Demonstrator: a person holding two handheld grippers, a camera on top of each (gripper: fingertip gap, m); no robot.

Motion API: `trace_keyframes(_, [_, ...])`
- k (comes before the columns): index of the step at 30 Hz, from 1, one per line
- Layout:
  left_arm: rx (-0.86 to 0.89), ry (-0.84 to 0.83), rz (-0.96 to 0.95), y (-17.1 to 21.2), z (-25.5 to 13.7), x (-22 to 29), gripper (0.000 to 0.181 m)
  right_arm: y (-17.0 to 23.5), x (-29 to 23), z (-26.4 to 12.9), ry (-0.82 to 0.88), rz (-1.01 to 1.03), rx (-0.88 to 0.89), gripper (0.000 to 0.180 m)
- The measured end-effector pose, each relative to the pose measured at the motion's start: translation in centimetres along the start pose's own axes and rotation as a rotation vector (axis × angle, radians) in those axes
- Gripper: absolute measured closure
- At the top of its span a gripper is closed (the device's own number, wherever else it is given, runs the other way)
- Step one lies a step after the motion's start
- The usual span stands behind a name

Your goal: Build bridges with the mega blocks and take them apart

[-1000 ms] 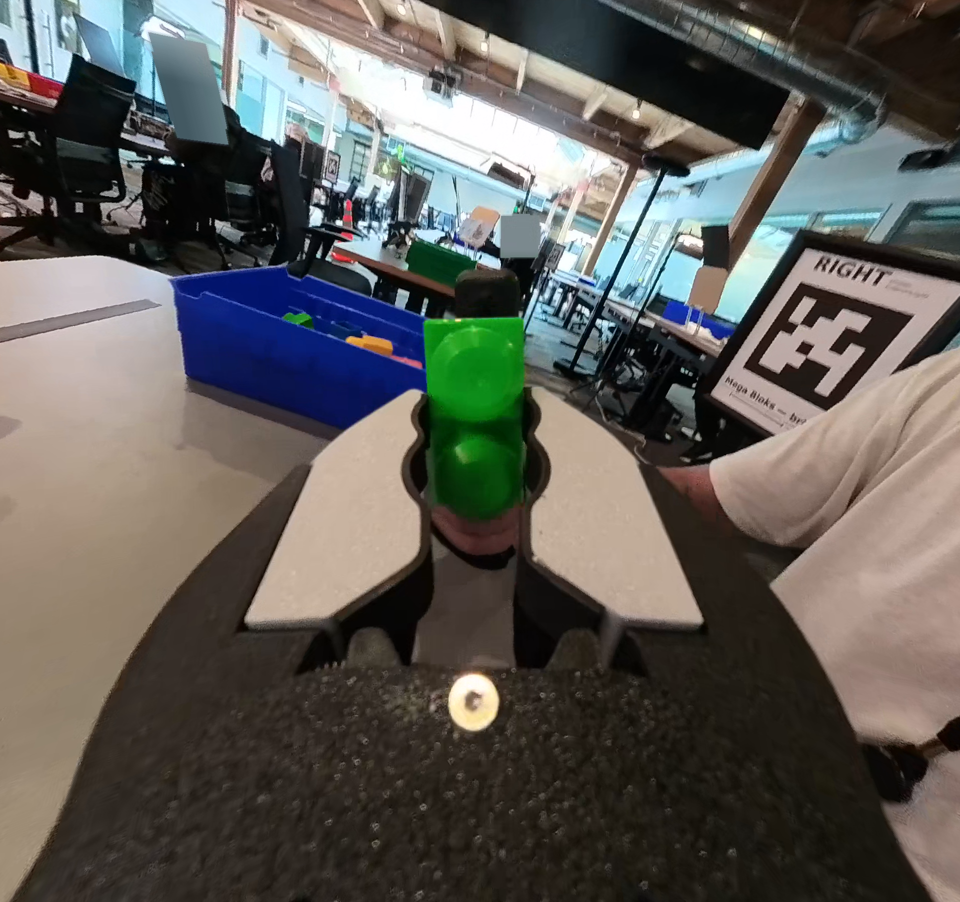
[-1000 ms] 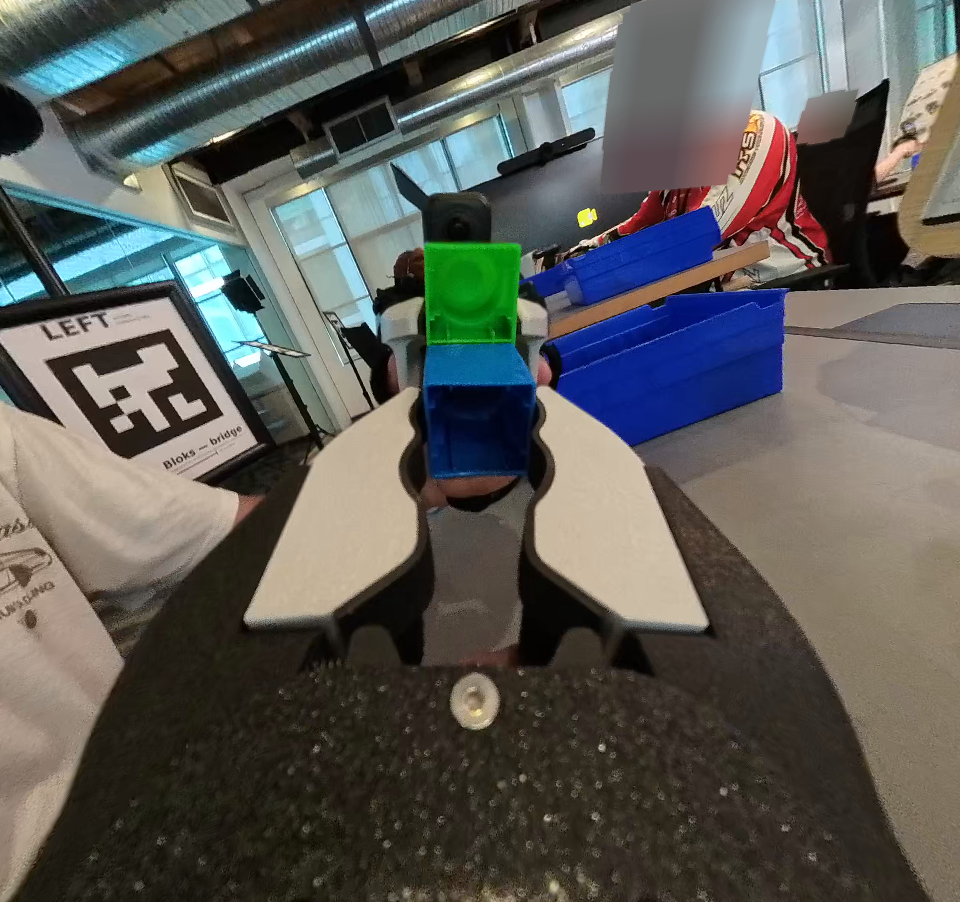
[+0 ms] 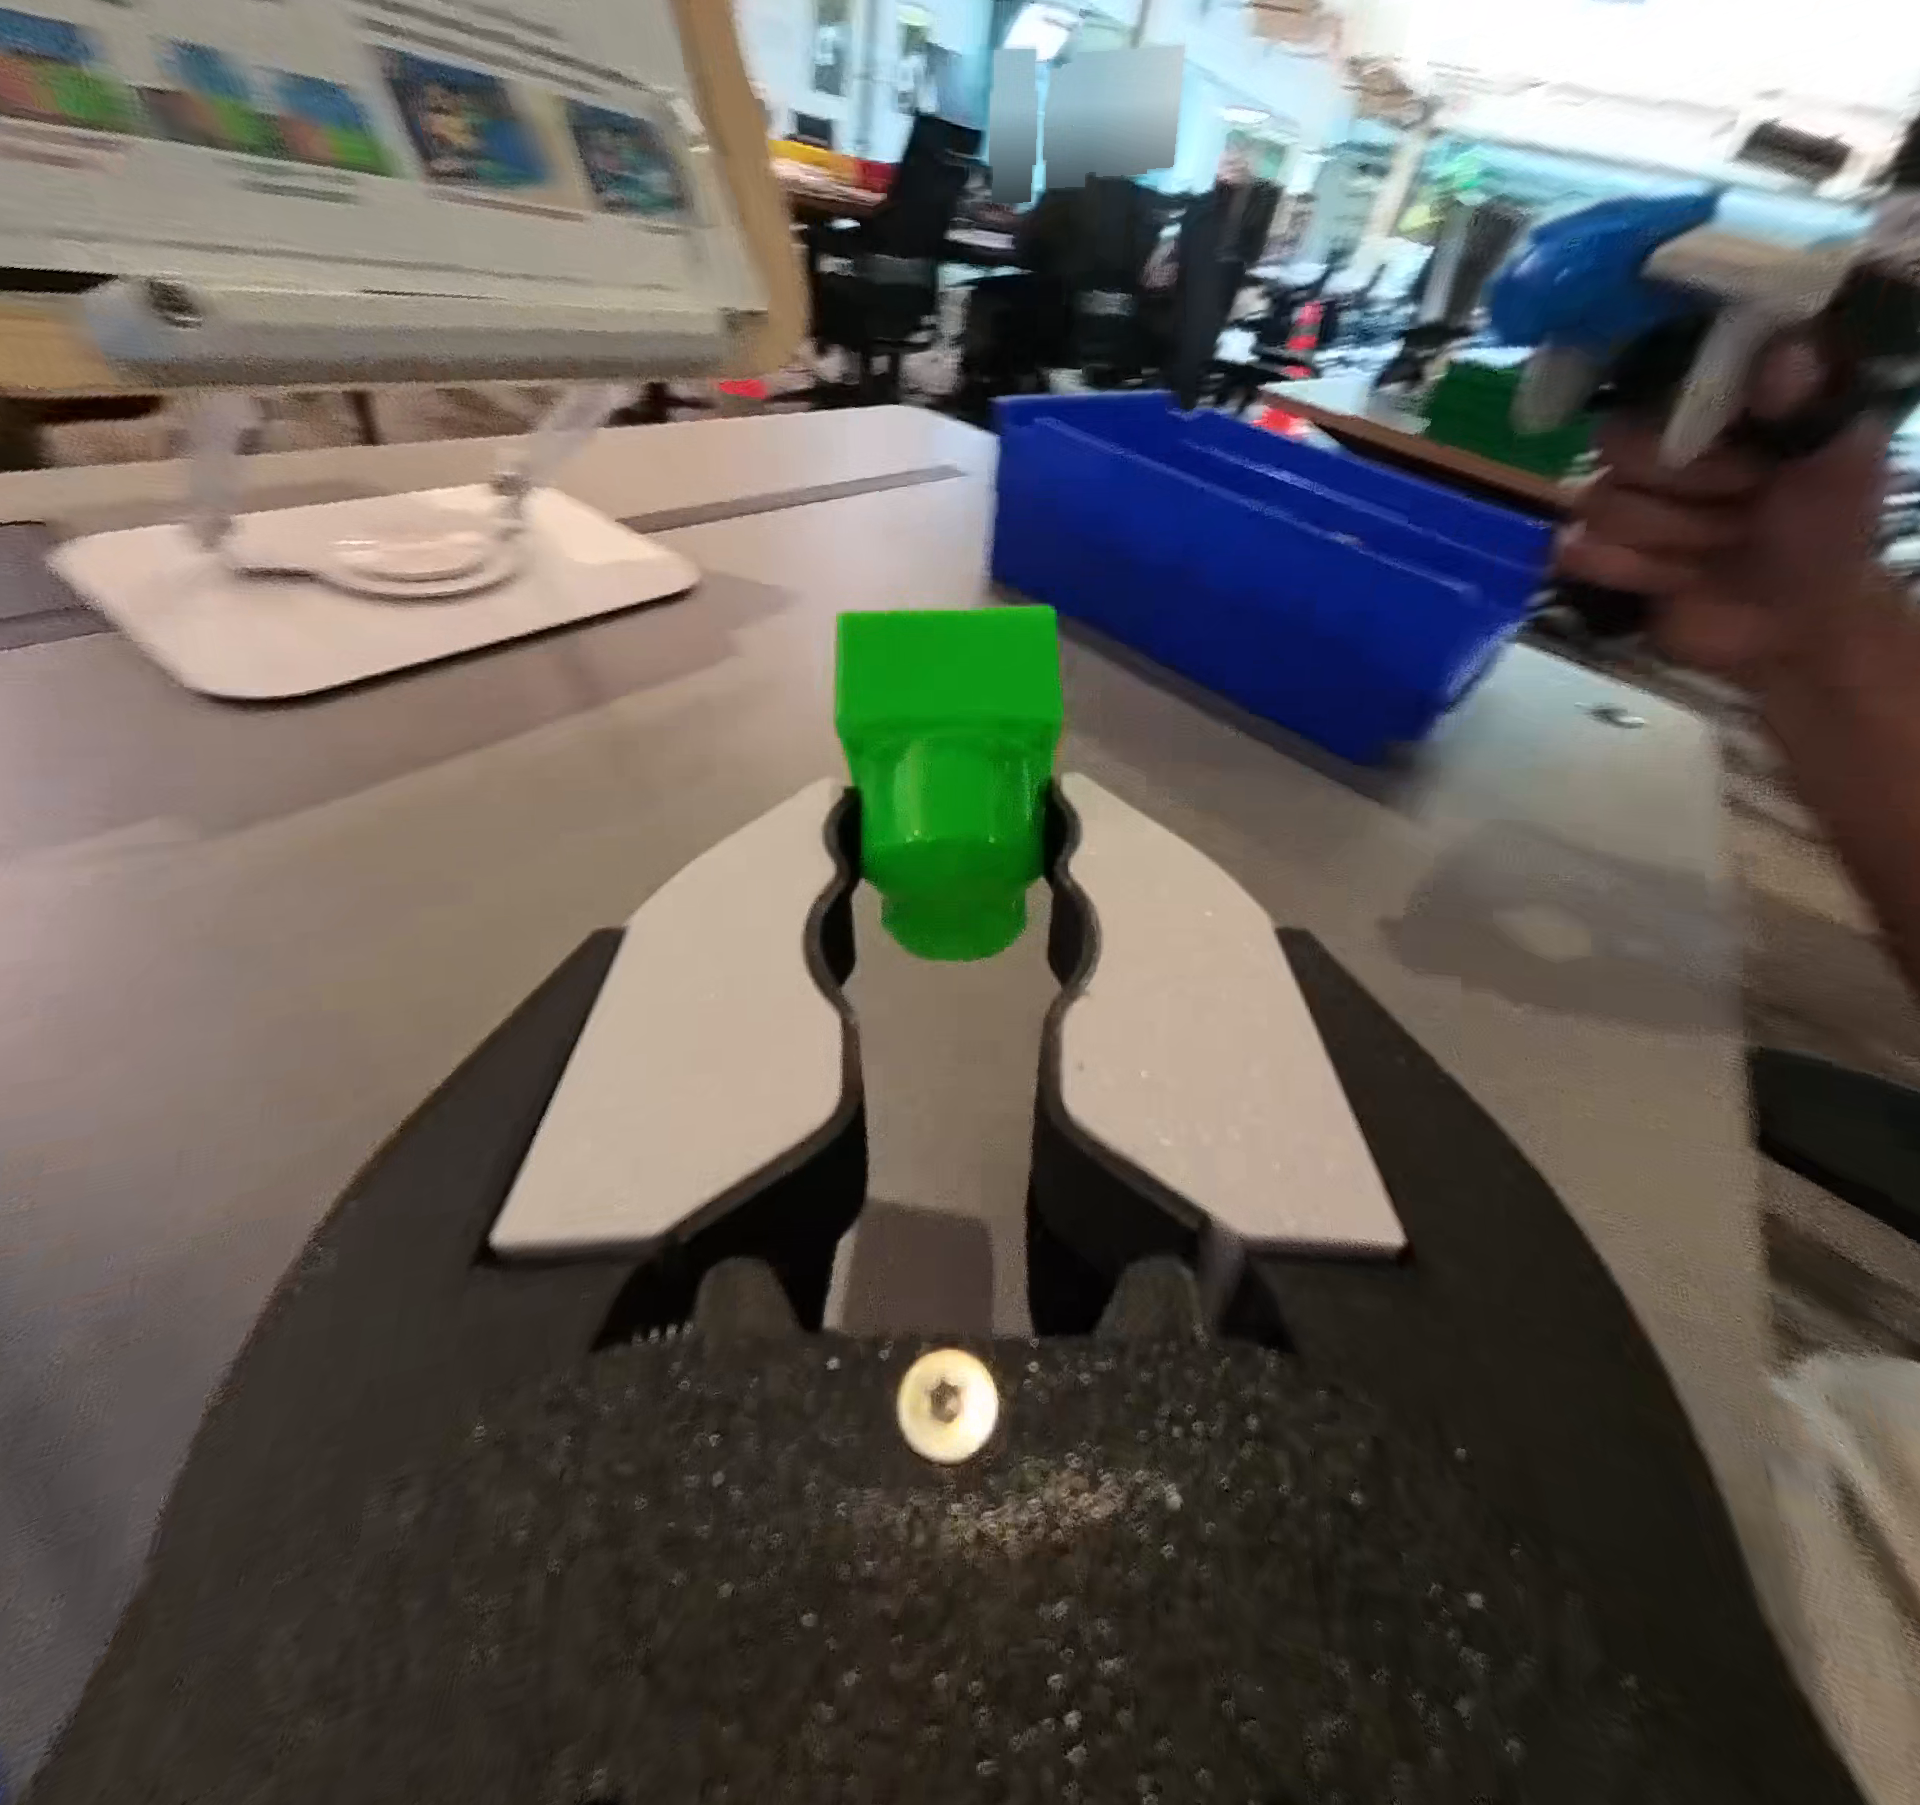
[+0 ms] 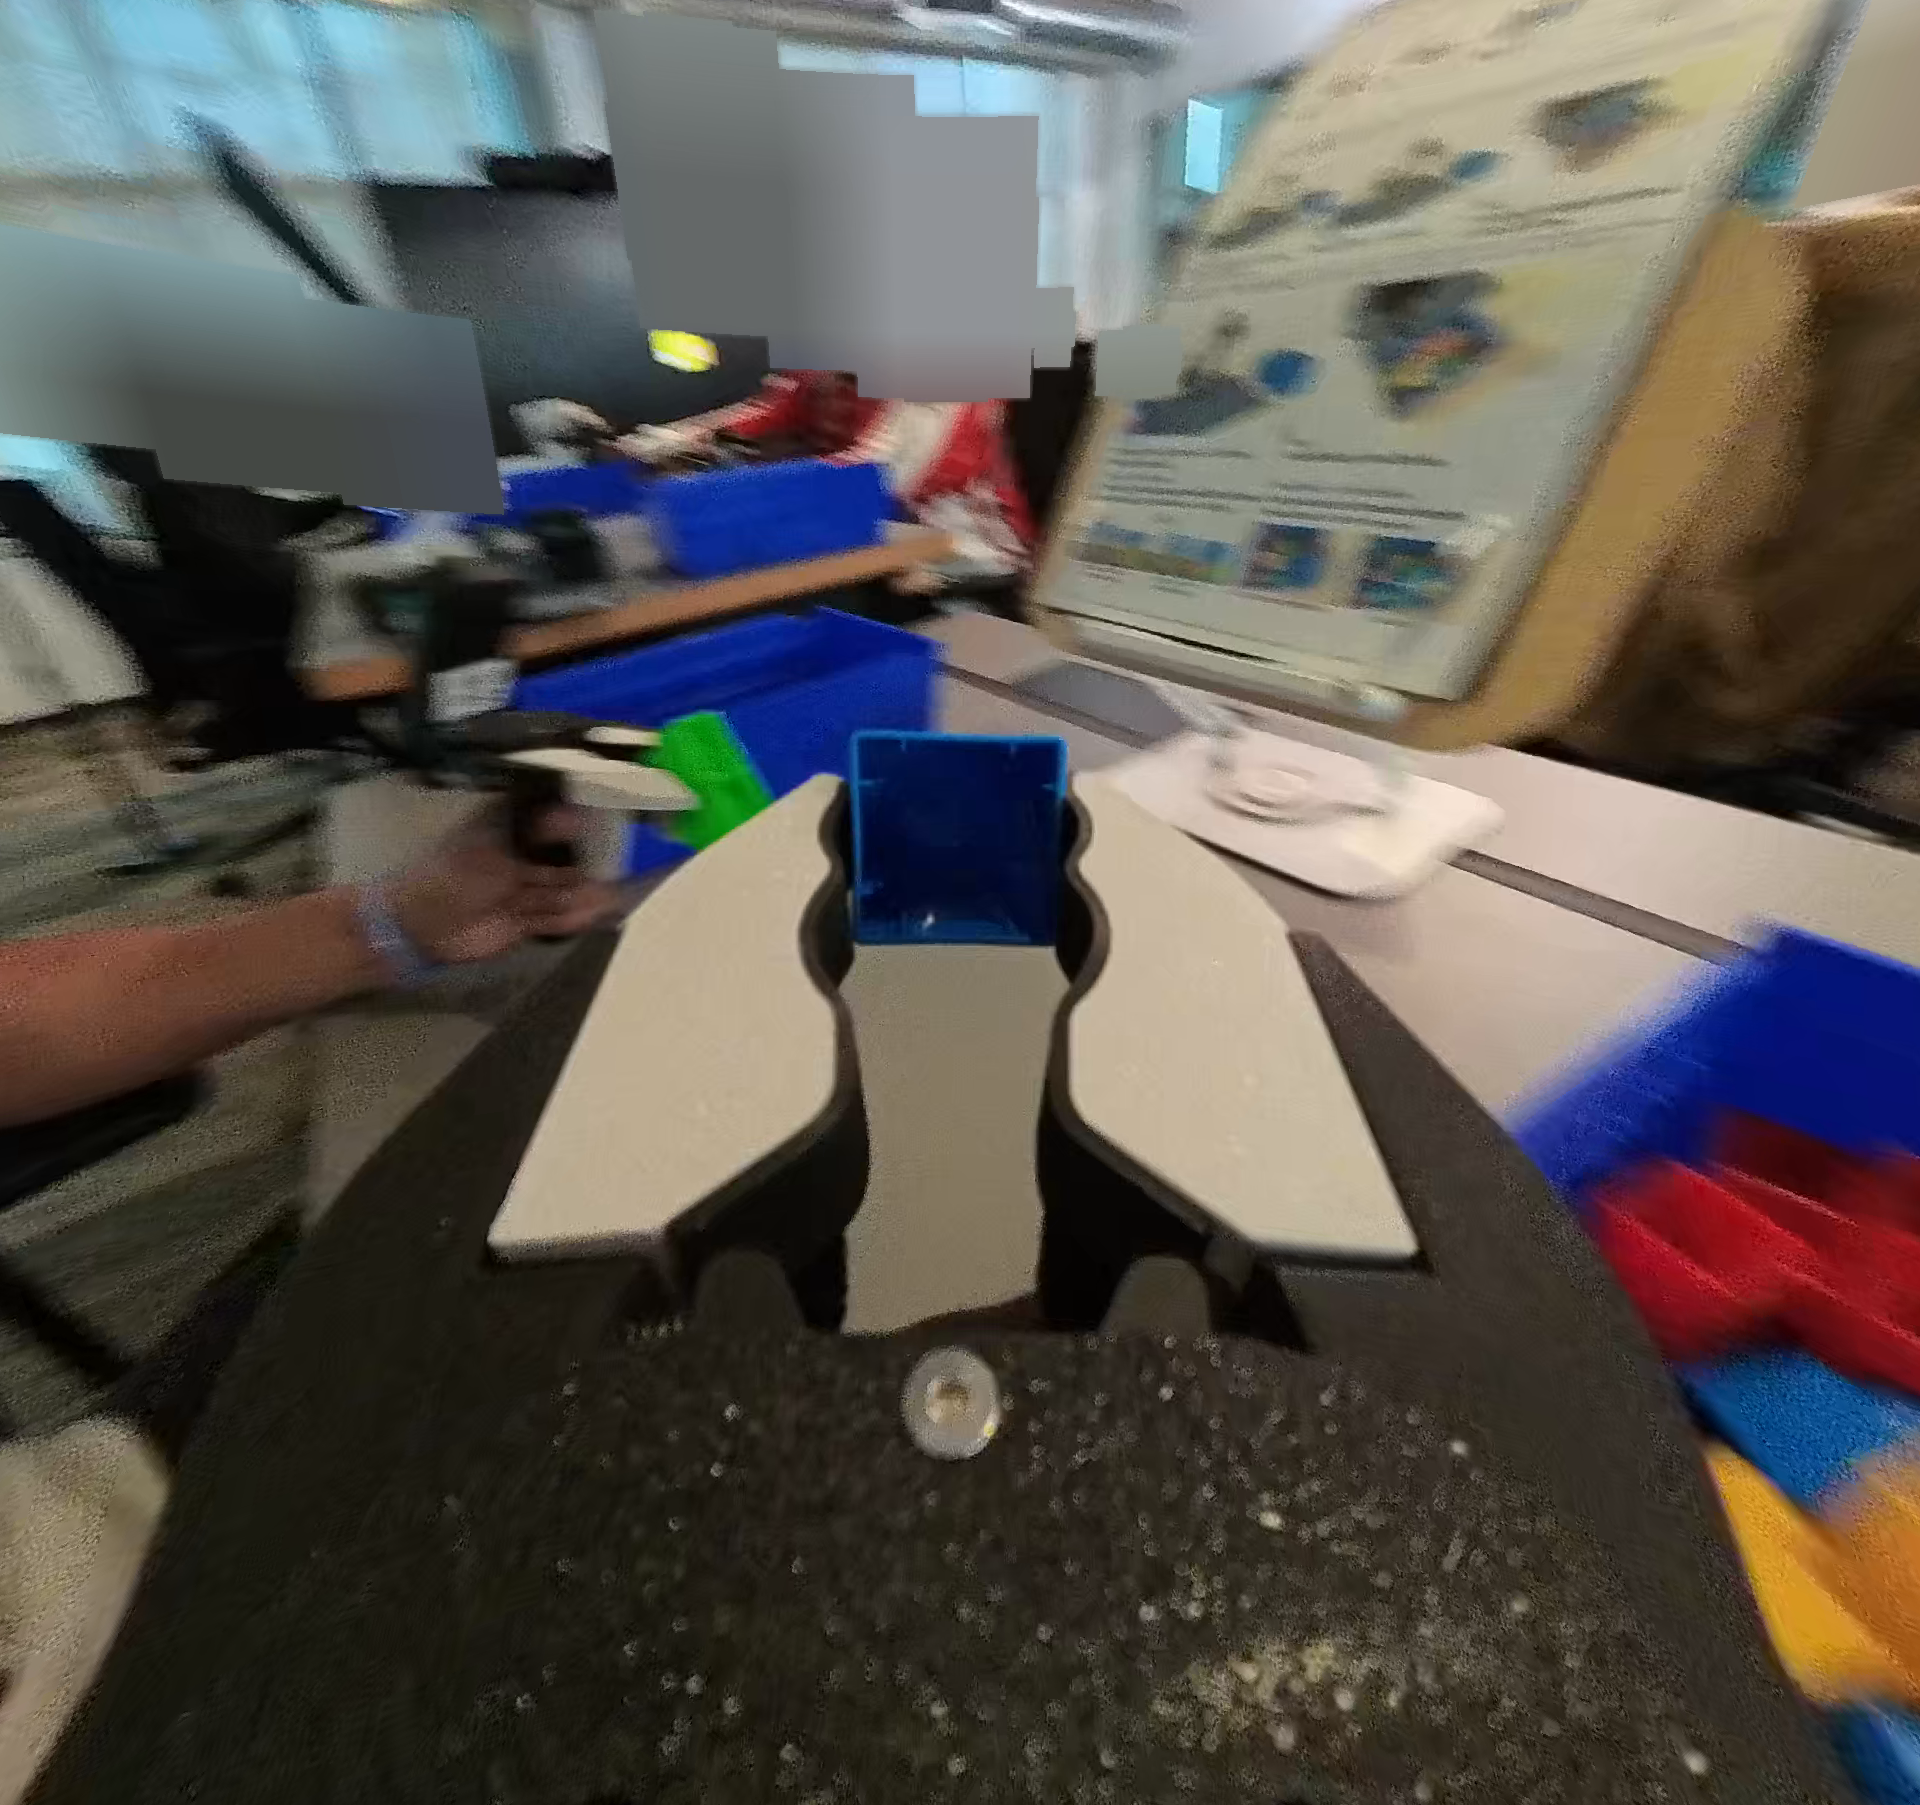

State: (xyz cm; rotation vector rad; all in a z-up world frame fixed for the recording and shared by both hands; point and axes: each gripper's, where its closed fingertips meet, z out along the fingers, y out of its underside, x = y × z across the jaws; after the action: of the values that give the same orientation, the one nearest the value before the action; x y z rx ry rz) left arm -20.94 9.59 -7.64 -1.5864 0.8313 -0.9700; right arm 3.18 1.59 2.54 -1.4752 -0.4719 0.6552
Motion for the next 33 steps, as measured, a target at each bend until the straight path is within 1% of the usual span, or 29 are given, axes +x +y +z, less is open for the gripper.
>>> trace_keyframes(2, [-0.011, -0.086, 0.057, 0.3, 0.1, -0.8, 0.148, -1.3, 4.6, -2.7, 0.241, -0.033, -0.064, 0.144])
trace_keyframes(4, [-0.027, -0.087, 0.081, 0.6, 0.3, -0.4, 0.148, -1.7, 9.2, -5.2, 0.426, -0.019, -0.182, 0.144])
trace_keyframes(8, [-0.047, -0.037, 0.086, 0.9, 0.8, 0.5, 0.148, 1.6, 17.8, -7.3, 0.625, 0.022, -0.539, 0.144])
trace_keyframes(10, [-0.052, -0.029, 0.092, 1.0, 0.8, 0.7, 0.148, 4.9, 20.0, -7.1, 0.580, 0.108, -0.749, 0.144])
trace_keyframes(11, [-0.058, -0.023, 0.089, 1.1, 0.9, 0.7, 0.148, 6.1, 21.2, -7.0, 0.580, 0.130, -0.823, 0.143])
trace_keyframes(15, [-0.070, 0.002, 0.057, 1.4, 0.9, 0.8, 0.148, 9.7, 25.6, -8.0, 0.647, 0.185, -1.088, 0.143])
trace_keyframes(18, [-0.090, 0.001, 0.071, 1.8, 0.9, 0.8, 0.148, 12.4, 26.8, -8.9, 0.668, 0.263, -1.295, 0.143])
trace_keyframes(21, [-0.107, 0.009, 0.089, 2.1, 0.9, 1.0, 0.148, 12.7, 27.3, -8.5, 0.681, 0.299, -1.399, 0.143])
trace_keyframes(24, [-0.123, 0.012, 0.110, 2.4, 1.1, 1.3, 0.148, 13.1, 27.9, -9.1, 0.719, 0.253, -1.569, 0.143])
trace_keyframes(28, [-0.144, 0.017, 0.137, 2.8, 1.2, 1.6, 0.148, 14.1, 28.8, -8.7, 0.745, 0.253, -1.625, 0.143])
trace_keyframes(31, [-0.153, 0.023, 0.146, 3.0, 1.2, 1.8, 0.148, 14.3, 29.2, -7.8, 0.742, 0.247, -1.574, 0.142])
trace_keyframes(32, [-0.155, 0.023, 0.146, 3.0, 1.2, 1.8, 0.148, 14.4, 29.1, -7.6, 0.733, 0.246, -1.564, 0.140])
trace_keyframes(33, [-0.156, 0.025, 0.144, 3.0, 1.2, 1.8, 0.148, 14.4, 28.9, -7.5, 0.720, 0.250, -1.557, 0.133])
